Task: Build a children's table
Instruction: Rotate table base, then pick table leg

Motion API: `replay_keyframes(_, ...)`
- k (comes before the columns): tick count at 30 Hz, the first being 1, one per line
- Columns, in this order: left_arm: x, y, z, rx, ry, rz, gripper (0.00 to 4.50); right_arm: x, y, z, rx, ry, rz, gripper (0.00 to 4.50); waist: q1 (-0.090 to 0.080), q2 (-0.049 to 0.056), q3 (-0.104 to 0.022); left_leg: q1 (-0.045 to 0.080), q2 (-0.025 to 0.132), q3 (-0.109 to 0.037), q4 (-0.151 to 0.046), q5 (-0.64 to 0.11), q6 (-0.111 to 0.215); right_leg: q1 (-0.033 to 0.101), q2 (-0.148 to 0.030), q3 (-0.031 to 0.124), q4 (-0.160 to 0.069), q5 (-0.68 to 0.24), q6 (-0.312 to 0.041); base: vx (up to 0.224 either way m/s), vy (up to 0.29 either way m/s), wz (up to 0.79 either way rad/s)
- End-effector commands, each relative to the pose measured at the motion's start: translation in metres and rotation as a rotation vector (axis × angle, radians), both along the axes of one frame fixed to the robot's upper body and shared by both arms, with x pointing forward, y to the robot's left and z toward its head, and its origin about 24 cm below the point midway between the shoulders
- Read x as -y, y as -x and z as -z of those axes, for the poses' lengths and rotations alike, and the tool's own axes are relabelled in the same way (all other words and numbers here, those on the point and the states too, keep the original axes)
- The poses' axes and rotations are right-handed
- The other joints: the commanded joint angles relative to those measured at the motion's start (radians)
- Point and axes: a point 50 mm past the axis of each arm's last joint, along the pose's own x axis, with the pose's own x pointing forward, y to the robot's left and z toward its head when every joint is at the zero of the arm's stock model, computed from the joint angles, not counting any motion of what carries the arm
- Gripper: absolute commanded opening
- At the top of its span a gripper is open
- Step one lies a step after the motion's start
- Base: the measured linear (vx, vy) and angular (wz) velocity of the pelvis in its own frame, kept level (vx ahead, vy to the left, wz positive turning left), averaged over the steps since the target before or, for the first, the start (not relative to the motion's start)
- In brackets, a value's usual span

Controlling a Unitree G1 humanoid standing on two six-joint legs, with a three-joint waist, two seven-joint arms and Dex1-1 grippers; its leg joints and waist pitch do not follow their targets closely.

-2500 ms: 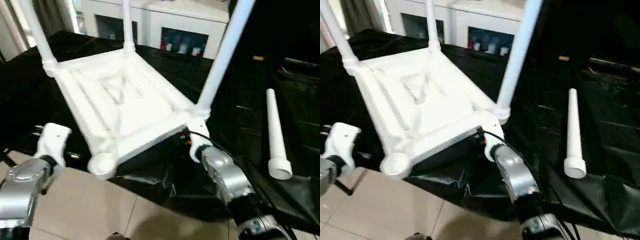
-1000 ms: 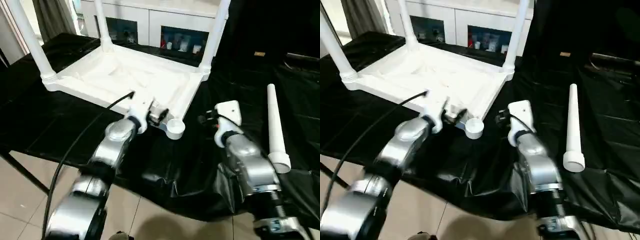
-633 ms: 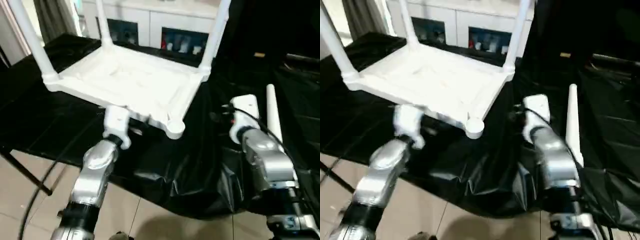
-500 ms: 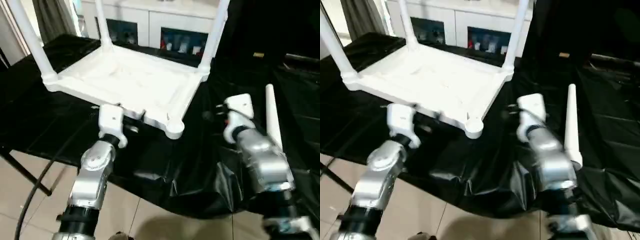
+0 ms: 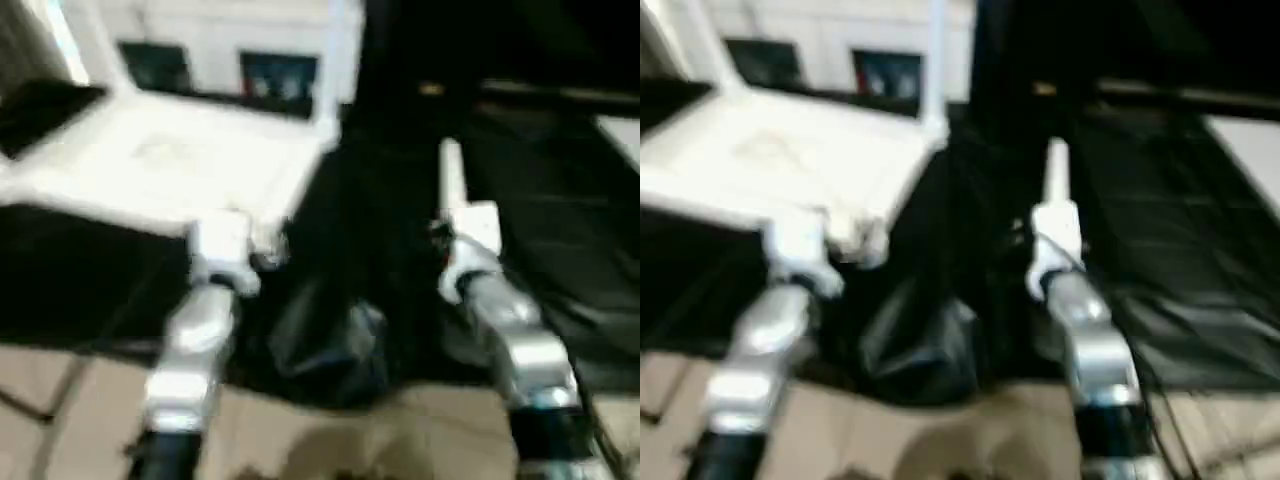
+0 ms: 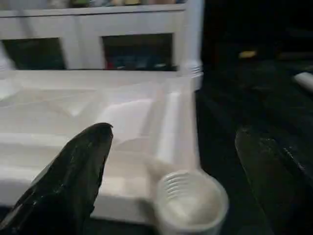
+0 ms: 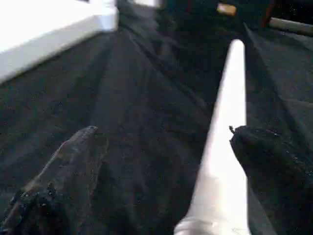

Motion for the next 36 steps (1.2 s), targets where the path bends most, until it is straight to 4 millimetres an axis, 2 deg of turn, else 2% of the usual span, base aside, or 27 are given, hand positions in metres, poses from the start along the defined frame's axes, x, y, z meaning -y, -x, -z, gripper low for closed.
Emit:
replay_keyframes(1,0.0,0.001,-0.003,0.011,0.004,-0.009,4.5,-0.004,-0.002,-0.01,0.044,-0.02,-0.022,4.48,-0.016,0.003,-0.053,0.062,0.161,-0.072,-0.12,-0.164,0.204,0.0,-0.158,0.111,-0.004,-0.002,-0.069,-0.044,-0.114,0.09)
replay_keyframes(2,0.0,0.002,-0.003,0.01,0.012,-0.008,4.5,-0.006,-0.002,-0.012,0.05,-0.029,-0.027,4.48,0.001,-0.026,-0.051,0.021,0.047,-0.016,-0.075,-0.2,0.07,0.049,-0.207,0.142,-0.108,-0.136,-0.109,-0.044,-0.114,0.09)
replay_keyframes(3,0.0,0.004,-0.006,0.023,0.018,0.007,4.5,-0.009,-0.001,-0.013,0.06,-0.042,-0.04,4.48,0.03,-0.033,-0.045,0.022,0.042,-0.013,-0.054,-0.106,0.009,0.066,-0.234,0.149,-0.142,-0.455,-0.051,-0.068,-0.123,0.02)
replay_keyframes(5,0.0,0.005,-0.008,0.036,0.02,0.022,4.5,-0.012,-0.001,-0.012,0.069,-0.04,-0.055,4.48,0.04,-0.036,-0.034,0.049,0.037,0.003,-0.063,-0.126,-0.012,0.048,-0.199,0.137,-0.177,-0.855,0.043,-0.074,-0.101,0.05)
replay_keyframes(7,0.0,0.006,-0.009,0.035,0.021,0.018,4.5,-0.015,0.0,-0.011,0.071,-0.038,-0.071,4.48,0.025,-0.021,-0.025,0.103,0.043,0.003,-0.077,-0.302,-0.042,0.036,-0.16,0.06,-0.209,-0.962,0.064,-0.083,-0.042,-0.04)
replay_keyframes(8,0.0,0.006,-0.009,0.032,0.017,0.016,4.5,-0.018,0.001,-0.011,0.07,-0.044,-0.083,4.48,-0.023,0.033,-0.003,0.148,0.126,-0.04,-0.148,-0.717,-0.048,0.064,-0.078,-0.085,-0.185,-0.727,0.057,-0.09,-0.022,-0.07)
replay_keyframes(9,0.0,0.006,-0.009,0.03,0.016,0.018,4.5,-0.019,0.001,-0.012,0.07,-0.052,-0.087,4.48,0.016,0.055,-0.006,0.036,0.173,-0.04,-0.254,-0.882,-0.069,0.164,-0.074,-0.04,0.091,-0.452,-0.016,0.064,0.053,-0.12)
replay_keyframes(10,0.0,0.006,-0.008,0.026,0.013,0.021,4.5,-0.021,0.002,-0.012,0.069,-0.062,-0.092,4.48,0.04,0.062,-0.011,0.045,0.127,0.013,-0.28,-0.962,-0.121,0.146,-0.037,-0.045,0.116,-0.251,-0.065,0.154,0.017,-0.06)
replay_keyframes(11,0.0,0.006,-0.008,0.026,0.013,0.021,4.5,-0.021,0.002,-0.012,0.069,-0.062,-0.092,4.48,0.024,0.033,-0.019,0.081,0.149,-0.01,-0.259,-0.912,-0.061,0.14,-0.064,0.011,0.112,-0.275,-0.054,0.154,0.017,-0.06)
replay_keyframes(12,0.0,0.007,-0.008,0.023,0.011,0.023,4.5,-0.021,0.002,-0.012,0.067,-0.066,-0.095,4.48,0.014,-0.015,-0.021,0.136,0.112,-0.003,-0.175,-0.8,-0.071,0.122,-0.127,0.097,-0.006,-0.625,-0.054,0.08,-0.087,-0.08)
replay_keyframes(13,0.0,0.007,-0.008,0.022,0.01,0.026,4.5,-0.022,0.002,-0.011,0.065,-0.047,-0.104,4.48,0.015,-0.05,-0.033,0.126,0.051,0.021,-0.086,-0.598,-0.065,0.133,-0.17,0.134,-0.109,-0.82,-0.05,0.104,-0.076,-0.15)
replay_keyframes(14,0.0,0.008,-0.008,0.021,0.01,0.03,4.5,-0.023,0.002,-0.011,0.066,-0.033,-0.116,4.48,0.076,-0.043,-0.025,-0.02,0.02,-0.009,0.083,-0.088,0.041,0.217,-0.265,0.228,-0.187,-1.02,-0.055,0.104,-0.076,-0.15)
replay_keyframes(17,0.0,0.008,-0.008,0.019,0.01,0.031,4.5,-0.025,0.004,-0.01,0.059,-0.029,-0.141,4.48,0.086,-0.025,-0.044,-0.045,0.023,-0.022,0.018,0.013,0.035,0.247,-0.187,0.161,-0.154,-0.587,-0.153,0.099,-0.013,0.05)
replay_keyframes(18,0.001,0.008,-0.008,0.019,0.009,0.031,4.5,-0.026,0.004,-0.009,0.052,-0.037,-0.145,4.48,0.078,-0.007,-0.061,-0.071,0.019,-0.019,-0.011,0.116,0.126,0.279,-0.188,0.066,-0.162,-0.4,-0.124,0.145,0.032,0.38)
replay_keyframes(19,0.001,0.008,-0.008,0.019,0.008,0.032,4.5,-0.026,0.004,-0.009,0.053,-0.035,-0.144,4.48,0.079,0.01,-0.065,-0.056,0.024,-0.024,-0.035,0.14,0.163,0.279,-0.188,0.027,-0.174,-0.331,-0.097,0.228,0.067,0.62)
replay_keyframes(20,0.001,0.008,-0.009,0.018,0.006,0.032,4.5,-0.026,0.004,-0.009,0.057,-0.035,-0.141,4.48,-0.003,0.064,-0.091,0.143,0.064,-0.186,-0.101,0.159,0.431,0.156,-0.015,-0.057,0.003,-0.203,-0.015,0.228,0.067,0.62)
replay_keyframes(21,0.001,0.008,-0.009,0.017,0.005,0.032,4.5,-0.026,0.004,-0.01,0.059,-0.037,-0.139,4.48,-0.037,0.066,-0.106,0.225,0.092,-0.261,-0.094,0.234,0.564,0.071,-0.006,-0.034,0.066,-0.28,-0.003,0.262,0.035,0.53)
replay_keyframes(22,0.001,0.008,-0.009,0.017,0.004,0.032,4.5,-0.026,0.004,-0.01,0.062,-0.04,-0.136,4.48,-0.042,0.058,-0.11,0.239,0.104,-0.299,-0.082,0.336,0.625,0.042,-0.011,-0.006,0.092,-0.319,-0.003,0.176,0.007,0.32)
replay_keyframes(23,0.001,0.008,-0.009,0.016,0.003,0.032,4.5,-0.024,0.003,-0.01,0.059,-0.103,-0.109,4.48,-0.037,0.044,-0.105,0.221,0.149,-0.261,-0.075,0.449,0.519,-0.009,-0.052,0.047,0.122,-0.253,0.028,0.176,0.007,0.32)
replay_keyframes(25,0.0,0.008,-0.008,0.013,-0.001,0.03,4.5,-0.023,0.002,-0.011,0.048,-0.108,-0.092,4.48,-0.029,0.02,-0.08,0.151,0.109,-0.176,-0.13,0.346,0.404,-0.028,-0.061,0.078,0.14,-0.07,0.095,0.092,0.016,0.04)
replay_keyframes(26,0.0,0.008,-0.008,0.012,-0.002,0.031,4.5,-0.022,0.002,-0.011,0.039,-0.103,-0.085,4.48,-0.021,-0.001,-0.057,0.115,0.078,-0.118,-0.155,0.144,0.375,-0.02,-0.07,0.094,0.084,0.036,0.031,0.096,0.006,0.01)
replay_keyframes(28,-0.001,0.008,-0.008,0.005,-0.016,0.027,4.5,-0.021,0.0,-0.011,0.021,-0.111,-0.066,4.48,-0.021,-0.041,-0.05,0.104,0.013,-0.072,-0.149,-0.101,0.306,0.033,-0.099,0.14,-0.042,0.048,-0.014,0.125,-0.099,0.09)
replay_keyframes(29,0.0,0.008,-0.008,0.008,-0.015,0.058,4.5,-0.018,-0.002,-0.012,-0.015,-0.108,-0.021,4.48,0.013,-0.084,-0.057,0.069,-0.082,-0.022,-0.001,-0.183,0.194,0.108,-0.177,0.246,-0.153,-0.393,0.002,0.119,-0.127,0.14)
replay_keyframes(30,0.0,0.008,-0.008,0.004,-0.022,0.076,4.5,-0.015,-0.003,-0.012,-0.032,-0.107,-0.003,4.48,0.02,-0.066,-0.062,0.033,-0.061,-0.055,0.039,-0.074,0.107,0.156,-0.229,0.281,-0.147,-0.519,-0.064,0.113,-0.102,0.06)
replay_keyframes(32,0.001,0.008,-0.007,-0.005,-0.038,0.1,4.5,-0.013,-0.005,-0.014,-0.045,-0.15,-0.002,4.48,0.016,-0.054,-0.059,-0.006,-0.03,-0.081,0.006,0.105,0.005,0.168,-0.212,0.249,-0.094,-0.125,-0.118,0.112,-0.049,-0.1)
replay_keyframes(34,0.005,0.011,-0.004,-0.032,-0.067,0.204,4.5,0.002,-0.01,-0.013,-0.082,-0.077,0.079,4.48,-0.002,-0.017,-0.064,0.0,0.015,-0.077,-0.098,0.393,-0.044,0.121,-0.098,0.144,-0.026,0.39,-0.148,0.043,-0.003,-0.04)
replay_keyframes(36,0.009,0.016,-0.002,-0.06,-0.095,0.309,4.5,0.013,-0.014,-0.013,-0.116,-0.042,0.149,4.48,-0.006,0.009,-0.078,0.051,0.053,-0.079,-0.078,0.408,-0.074,0.084,-0.102,0.136,-0.025,0.367,-0.188,0.0,0.0,0.0)
